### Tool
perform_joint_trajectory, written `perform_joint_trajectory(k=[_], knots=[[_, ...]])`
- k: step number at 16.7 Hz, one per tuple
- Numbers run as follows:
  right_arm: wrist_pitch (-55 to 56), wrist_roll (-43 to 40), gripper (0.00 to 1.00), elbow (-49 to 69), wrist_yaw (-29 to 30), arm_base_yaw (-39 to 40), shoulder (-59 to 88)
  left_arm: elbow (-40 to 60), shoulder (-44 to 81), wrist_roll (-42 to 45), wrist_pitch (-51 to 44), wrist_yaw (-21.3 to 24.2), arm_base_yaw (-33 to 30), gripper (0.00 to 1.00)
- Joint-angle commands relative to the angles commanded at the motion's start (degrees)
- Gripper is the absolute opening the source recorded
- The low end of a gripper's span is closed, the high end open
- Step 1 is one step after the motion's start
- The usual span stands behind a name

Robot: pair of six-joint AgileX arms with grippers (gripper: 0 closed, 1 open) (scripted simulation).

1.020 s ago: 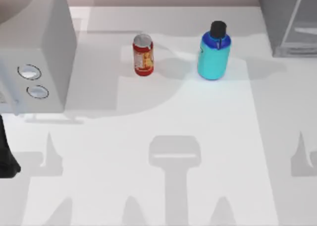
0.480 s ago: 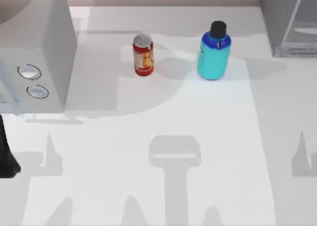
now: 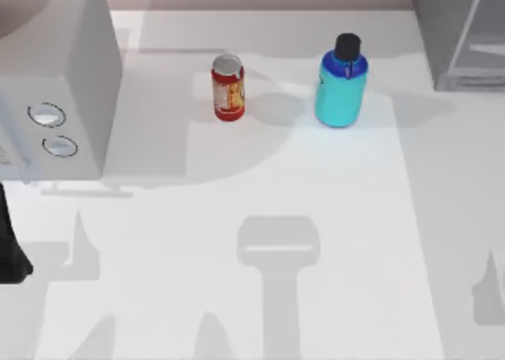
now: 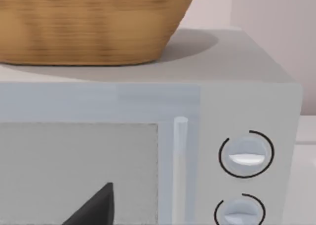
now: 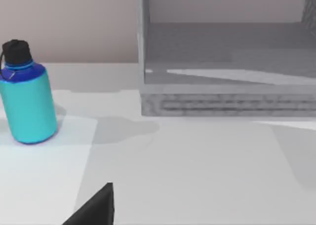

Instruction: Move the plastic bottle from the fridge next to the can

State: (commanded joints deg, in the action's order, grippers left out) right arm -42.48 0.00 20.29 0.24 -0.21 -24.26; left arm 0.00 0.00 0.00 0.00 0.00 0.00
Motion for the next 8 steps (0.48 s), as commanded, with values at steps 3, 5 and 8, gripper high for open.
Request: perform_joint_trajectory(k=[3, 5, 8], knots=[[-15.6, -0.1, 1.0, 6.6, -0.1, 0.0, -8.0, 0.0, 0.0, 0.0, 0.0, 0.0, 0.0, 1.0], [-24.9, -0.3, 1.0, 10.5, -0.2, 0.0, -12.8, 0.0, 0.0, 0.0, 0.0, 0.0, 0.0, 1.0], [-35.6, -0.5, 1.0, 15.0, -0.2, 0.0, -18.3, 0.0, 0.0, 0.0, 0.0, 0.0, 0.0, 1.0]])
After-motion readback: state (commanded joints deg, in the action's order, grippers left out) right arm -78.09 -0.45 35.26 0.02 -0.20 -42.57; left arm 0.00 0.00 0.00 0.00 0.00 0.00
